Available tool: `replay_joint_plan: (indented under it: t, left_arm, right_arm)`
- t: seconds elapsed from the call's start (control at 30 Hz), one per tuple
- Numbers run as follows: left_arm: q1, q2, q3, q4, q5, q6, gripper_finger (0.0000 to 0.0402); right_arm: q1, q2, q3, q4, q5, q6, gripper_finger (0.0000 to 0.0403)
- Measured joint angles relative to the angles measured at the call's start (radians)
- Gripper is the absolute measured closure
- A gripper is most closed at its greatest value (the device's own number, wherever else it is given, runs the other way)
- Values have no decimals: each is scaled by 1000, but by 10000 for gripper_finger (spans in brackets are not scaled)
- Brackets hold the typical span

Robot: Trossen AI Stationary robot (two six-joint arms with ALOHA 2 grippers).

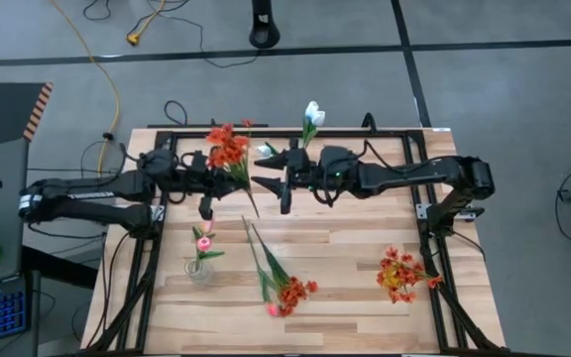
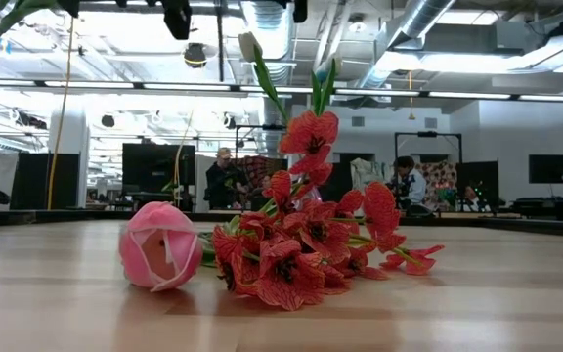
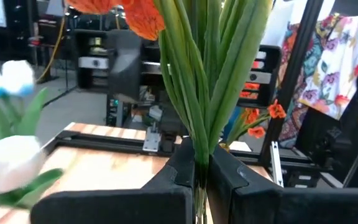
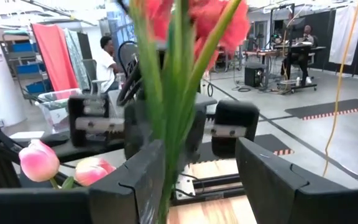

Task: Sort flowers into vase by color
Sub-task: Put left orange flower bouquet into the yellow vase

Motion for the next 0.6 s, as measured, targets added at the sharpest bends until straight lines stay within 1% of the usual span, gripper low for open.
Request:
replay_joint_plan:
  t: [0.2,0.3,0.4,0.53,0.6]
  left_arm:
    - [-44,61,0,94,-18,34,401]
    - [-51,66,0,91,-32,46,401]
    - [-51,66,0,92,-35,45,401]
    - [-52,65,0,80,-12,45,401]
    - [-52,65,0,61,3,37,401]
  right_arm:
    - [7,-1,0,-1,0,0,182]
    - [10,-1,0,-26,-7,0,182]
    - [12,-1,1,-36,-41,7,182]
    - [18,-1,1,-60,-54,8,182]
    - [18,-9,2,-107,-62,8,182]
